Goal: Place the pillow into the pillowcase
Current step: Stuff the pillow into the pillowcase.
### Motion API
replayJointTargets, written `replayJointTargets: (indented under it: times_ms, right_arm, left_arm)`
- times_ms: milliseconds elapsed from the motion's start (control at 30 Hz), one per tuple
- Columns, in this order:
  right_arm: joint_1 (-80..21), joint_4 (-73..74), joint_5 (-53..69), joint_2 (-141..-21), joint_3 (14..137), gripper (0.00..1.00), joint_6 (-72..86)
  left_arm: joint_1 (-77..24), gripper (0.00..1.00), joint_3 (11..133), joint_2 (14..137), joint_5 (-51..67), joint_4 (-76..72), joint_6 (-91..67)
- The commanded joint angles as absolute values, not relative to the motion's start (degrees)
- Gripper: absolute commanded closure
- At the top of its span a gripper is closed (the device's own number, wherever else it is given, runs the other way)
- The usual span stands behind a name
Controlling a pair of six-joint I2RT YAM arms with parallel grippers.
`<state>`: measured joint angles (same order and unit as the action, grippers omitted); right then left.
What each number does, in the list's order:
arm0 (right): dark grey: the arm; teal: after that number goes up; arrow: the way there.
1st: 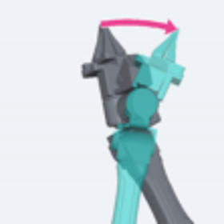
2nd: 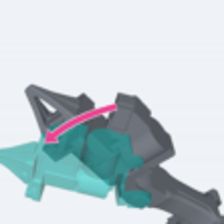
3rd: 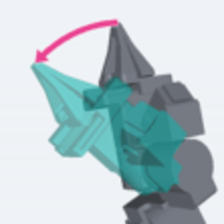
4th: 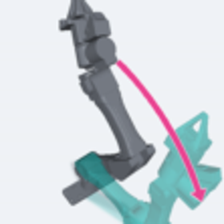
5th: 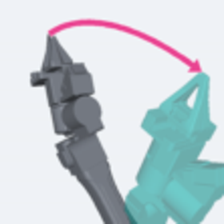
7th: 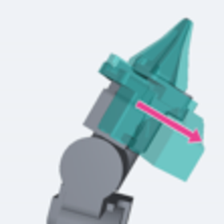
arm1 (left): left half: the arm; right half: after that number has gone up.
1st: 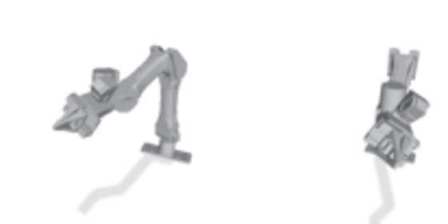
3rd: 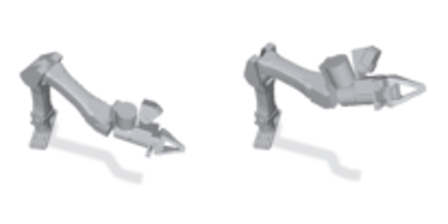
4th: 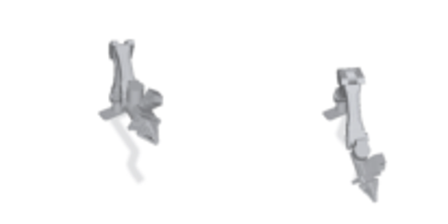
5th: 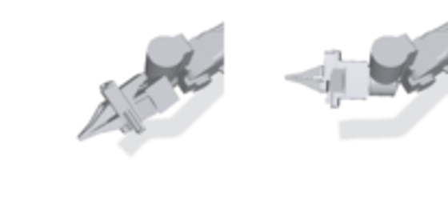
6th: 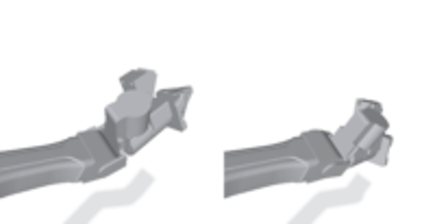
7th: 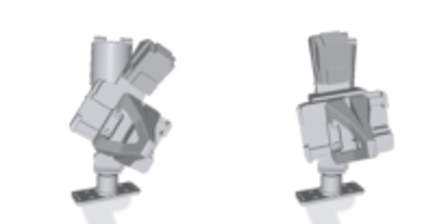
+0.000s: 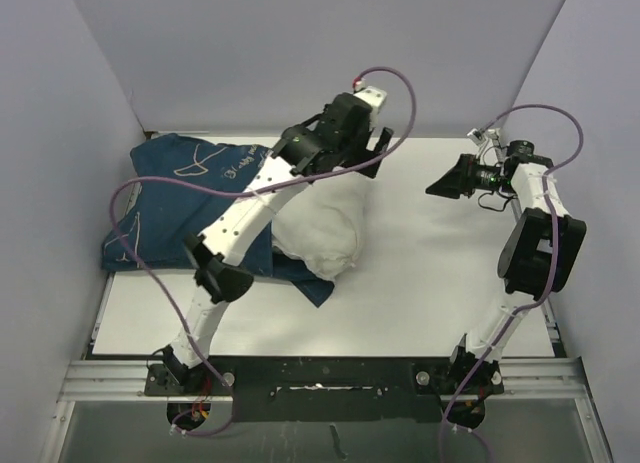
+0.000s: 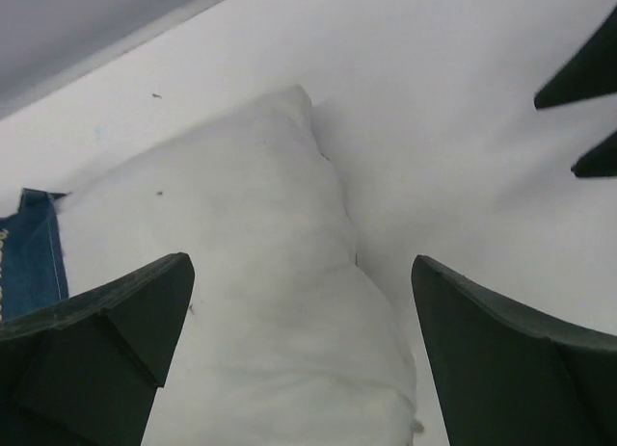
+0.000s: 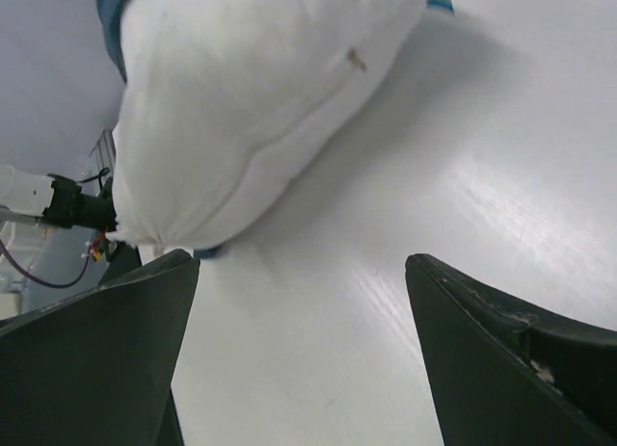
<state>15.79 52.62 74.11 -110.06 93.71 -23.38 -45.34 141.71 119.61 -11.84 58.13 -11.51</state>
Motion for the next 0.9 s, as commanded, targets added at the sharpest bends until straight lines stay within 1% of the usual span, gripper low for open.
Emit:
replayJointTargets:
  times_ms: [0, 67, 167, 267, 367, 400, 433, 467, 500, 533, 567, 600, 667, 733, 800, 867]
  right_arm:
    - [14.8, 47.5, 72.3, -106.4, 86.5, 0.07, -21.2]
    - [14.9, 44.9, 72.1, -105.1, 83.3, 0.07, -19.5]
    - [14.9, 43.8, 71.9, -104.5, 81.6, 0.06, -19.4]
    - [14.9, 43.1, 71.9, -104.7, 80.5, 0.06, -19.0]
    - [14.3, 42.3, 71.8, -104.9, 79.4, 0.06, -18.7]
    - [13.9, 41.9, 71.7, -104.9, 79.0, 0.06, -18.7]
    - [13.4, 41.5, 71.6, -104.8, 78.8, 0.06, -18.8]
    - [12.7, 41.4, 71.3, -104.7, 78.7, 0.06, -19.1]
    - [12.0, 41.3, 70.8, -104.5, 78.6, 0.06, -19.6]
    - [11.2, 40.7, 70.6, -104.4, 78.4, 0.06, -19.6]
    - [10.5, 39.6, 70.3, -104.3, 78.0, 0.06, -19.3]
    - [9.6, 38.0, 70.1, -104.2, 77.6, 0.06, -18.3]
    - [7.4, 33.9, 69.5, -104.0, 76.9, 0.06, -15.2]
    - [5.4, 25.9, 68.6, -103.6, 75.4, 0.07, -9.3]
    - [3.9, 12.1, 67.7, -103.0, 72.4, 0.06, 2.0]
    - [2.4, -6.6, 66.6, -103.5, 68.1, 0.06, 15.9]
  left_arm:
    - [-50.5, 0.02, 163.9, 137.6, -34.1, 70.6, -4.0]
    - [-50.5, 0.02, 162.9, 139.4, -34.5, 69.0, -2.6]
    - [-50.8, 0.02, 153.3, 137.5, -33.5, 62.2, -0.7]
    - [-51.2, 0.02, 152.0, 140.1, -33.5, 62.8, 0.0]
    - [-50.8, 0.02, 149.7, 144.4, -37.4, 64.4, 1.0]
    - [-50.2, 0.03, 147.0, 144.3, -38.3, 63.6, 0.8]
    - [-49.4, 0.06, 144.5, 143.9, -38.8, 63.0, 0.3]
    - [-48.6, 0.14, 143.4, 143.5, -39.6, 63.0, 0.2]
    - [-47.8, 0.29, 143.4, 143.0, -40.0, 63.6, 0.6]
    - [-47.1, 0.61, 144.1, 142.2, -40.4, 64.1, 0.9]
    - [-46.4, 0.88, 145.0, 140.3, -40.6, 64.5, 1.3]
    - [-46.0, 1.00, 146.0, 138.2, -39.9, 64.3, 2.2]
    - [-45.9, 1.00, 147.3, 132.2, -35.3, 63.6, 3.5]
    - [-45.6, 1.00, 142.8, 122.9, -27.8, 59.2, 5.6]
    - [-44.9, 1.00, 131.2, 110.8, -18.9, 50.2, 8.8]
    - [-42.8, 1.00, 116.8, 98.3, -11.2, 36.9, 10.8]
